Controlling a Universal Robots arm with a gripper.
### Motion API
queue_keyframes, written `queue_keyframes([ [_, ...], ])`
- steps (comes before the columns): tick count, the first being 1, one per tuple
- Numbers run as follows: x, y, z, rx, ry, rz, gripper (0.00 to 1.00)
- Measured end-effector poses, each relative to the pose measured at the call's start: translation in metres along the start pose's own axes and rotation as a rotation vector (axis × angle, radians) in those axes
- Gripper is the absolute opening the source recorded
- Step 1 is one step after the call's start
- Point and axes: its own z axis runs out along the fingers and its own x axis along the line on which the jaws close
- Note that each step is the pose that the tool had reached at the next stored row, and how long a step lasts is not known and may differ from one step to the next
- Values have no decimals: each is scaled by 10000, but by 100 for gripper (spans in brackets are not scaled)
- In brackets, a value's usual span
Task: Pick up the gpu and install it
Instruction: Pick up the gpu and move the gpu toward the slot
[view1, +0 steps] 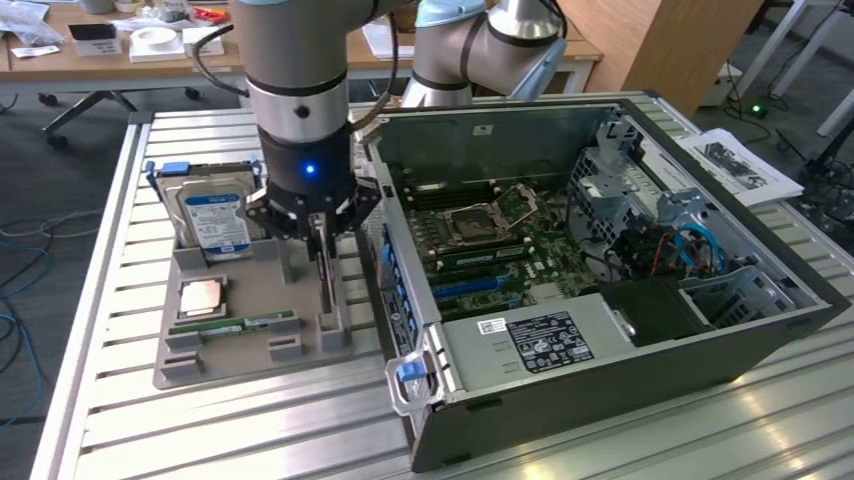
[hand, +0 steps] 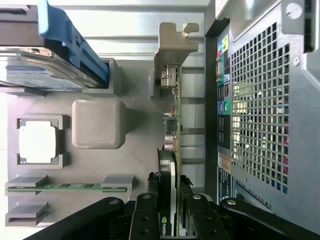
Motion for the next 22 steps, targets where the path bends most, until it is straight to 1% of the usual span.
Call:
queue_keyframes([
  [22,-26,48,-997,0,1,0,27],
])
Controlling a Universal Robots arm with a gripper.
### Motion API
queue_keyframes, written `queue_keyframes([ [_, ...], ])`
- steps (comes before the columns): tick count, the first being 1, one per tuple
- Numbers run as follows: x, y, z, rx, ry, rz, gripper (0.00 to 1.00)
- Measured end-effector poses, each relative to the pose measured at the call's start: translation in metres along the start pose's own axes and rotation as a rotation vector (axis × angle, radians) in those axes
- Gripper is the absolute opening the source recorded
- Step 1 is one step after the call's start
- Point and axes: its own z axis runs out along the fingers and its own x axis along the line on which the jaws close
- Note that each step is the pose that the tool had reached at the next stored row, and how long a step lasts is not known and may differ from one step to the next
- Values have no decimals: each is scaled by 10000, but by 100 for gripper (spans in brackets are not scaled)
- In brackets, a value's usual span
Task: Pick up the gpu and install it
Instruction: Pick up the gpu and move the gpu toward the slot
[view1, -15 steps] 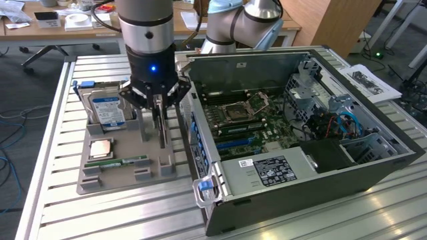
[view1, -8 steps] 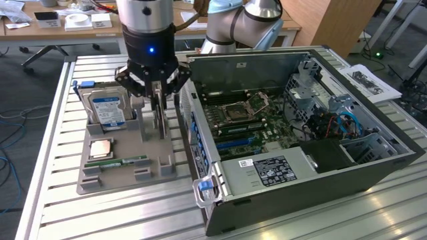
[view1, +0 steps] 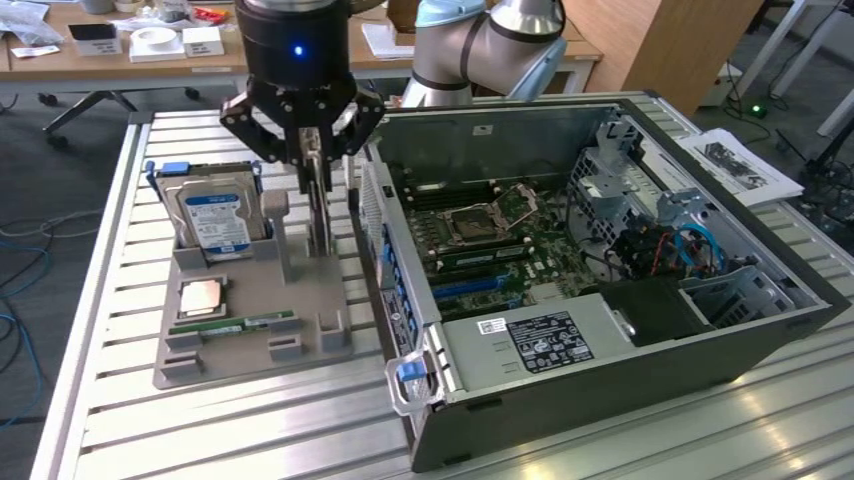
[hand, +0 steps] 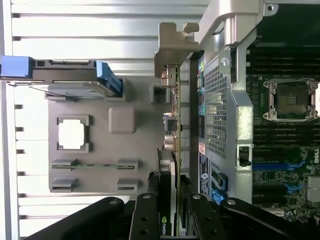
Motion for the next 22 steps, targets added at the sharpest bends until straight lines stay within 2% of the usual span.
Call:
queue_keyframes([
  [8,-9,17,-360,1,1,0,27],
  [12,-13,24,-496,1,1,0,27],
  [22,-14,25,-507,0,1,-1,27],
])
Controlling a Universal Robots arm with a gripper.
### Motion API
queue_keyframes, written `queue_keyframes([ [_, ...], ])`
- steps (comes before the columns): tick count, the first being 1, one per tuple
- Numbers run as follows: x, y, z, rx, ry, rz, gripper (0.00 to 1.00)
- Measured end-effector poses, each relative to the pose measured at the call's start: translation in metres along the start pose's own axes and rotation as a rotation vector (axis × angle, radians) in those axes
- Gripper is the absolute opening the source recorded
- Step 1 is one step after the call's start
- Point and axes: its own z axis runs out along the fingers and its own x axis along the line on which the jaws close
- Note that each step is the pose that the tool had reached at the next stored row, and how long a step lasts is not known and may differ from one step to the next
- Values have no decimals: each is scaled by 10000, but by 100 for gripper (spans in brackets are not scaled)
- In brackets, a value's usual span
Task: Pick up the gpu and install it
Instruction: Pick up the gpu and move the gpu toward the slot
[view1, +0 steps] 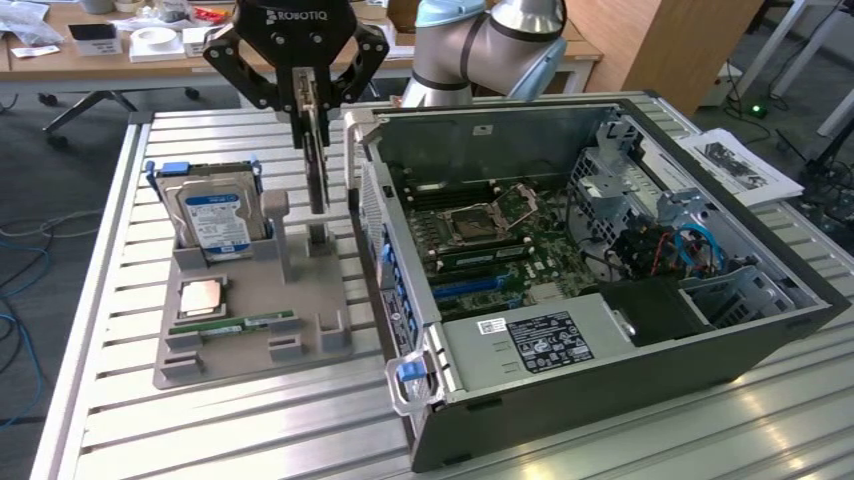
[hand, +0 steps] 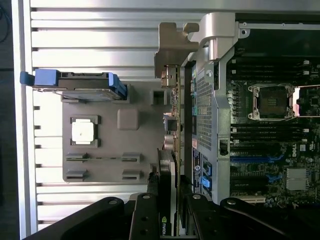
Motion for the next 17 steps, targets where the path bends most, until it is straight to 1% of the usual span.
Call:
queue_keyframes([
  [5,-45,1,2,0,-1,0,27],
  [12,-202,6,6,-7,-1,0,27],
  [17,-273,8,8,-10,-1,-1,27],
])
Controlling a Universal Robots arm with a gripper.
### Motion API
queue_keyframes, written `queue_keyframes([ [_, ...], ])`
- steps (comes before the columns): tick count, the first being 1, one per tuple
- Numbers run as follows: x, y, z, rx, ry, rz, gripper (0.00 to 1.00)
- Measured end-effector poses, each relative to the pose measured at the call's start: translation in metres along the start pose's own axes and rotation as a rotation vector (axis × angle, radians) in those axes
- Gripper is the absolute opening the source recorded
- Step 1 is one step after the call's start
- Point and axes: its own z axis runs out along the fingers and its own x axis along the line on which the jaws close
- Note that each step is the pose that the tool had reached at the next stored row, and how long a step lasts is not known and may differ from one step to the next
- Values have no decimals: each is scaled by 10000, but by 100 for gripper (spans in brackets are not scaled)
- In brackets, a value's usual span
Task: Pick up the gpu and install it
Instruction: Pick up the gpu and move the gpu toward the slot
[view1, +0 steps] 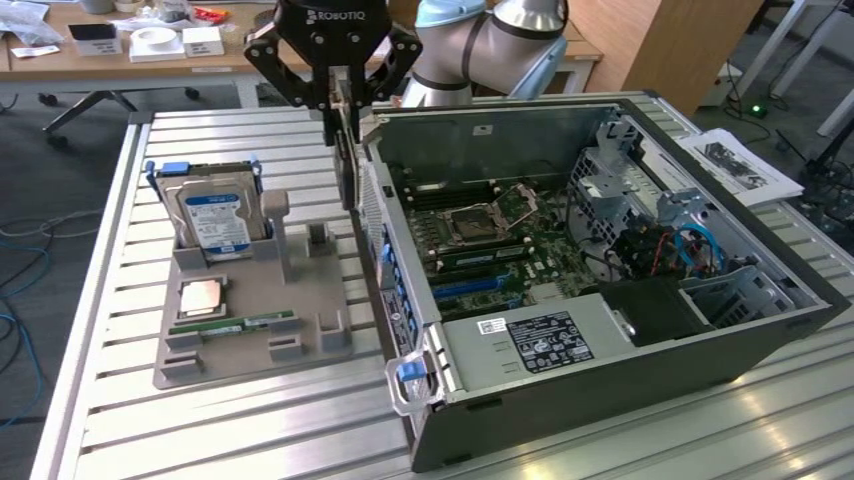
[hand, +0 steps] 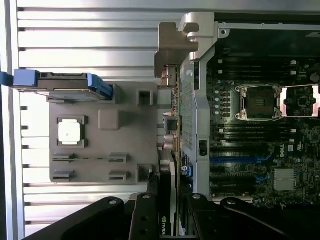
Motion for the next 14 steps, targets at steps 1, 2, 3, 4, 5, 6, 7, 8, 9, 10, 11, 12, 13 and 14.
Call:
queue_keyframes([
  [1,-11,0,0,0,0,0,27],
  [2,-23,1,0,0,1,0,27],
  [3,-35,1,1,-1,0,0,27],
  [4,-47,2,1,-1,1,1,27],
  [5,-58,2,1,-1,0,0,27],
  [6,-68,2,1,-2,1,0,27],
  [7,-78,3,2,-2,1,1,27],
  [8,-89,3,2,-3,1,0,27],
  [9,-106,3,2,-4,0,1,27],
  [10,-123,4,3,-8,1,1,27],
  [11,-139,4,4,-11,1,2,27],
  [12,-156,5,4,-13,1,1,27],
  [13,-172,5,5,-15,0,1,27],
  [14,-185,6,5,-16,1,1,27],
])
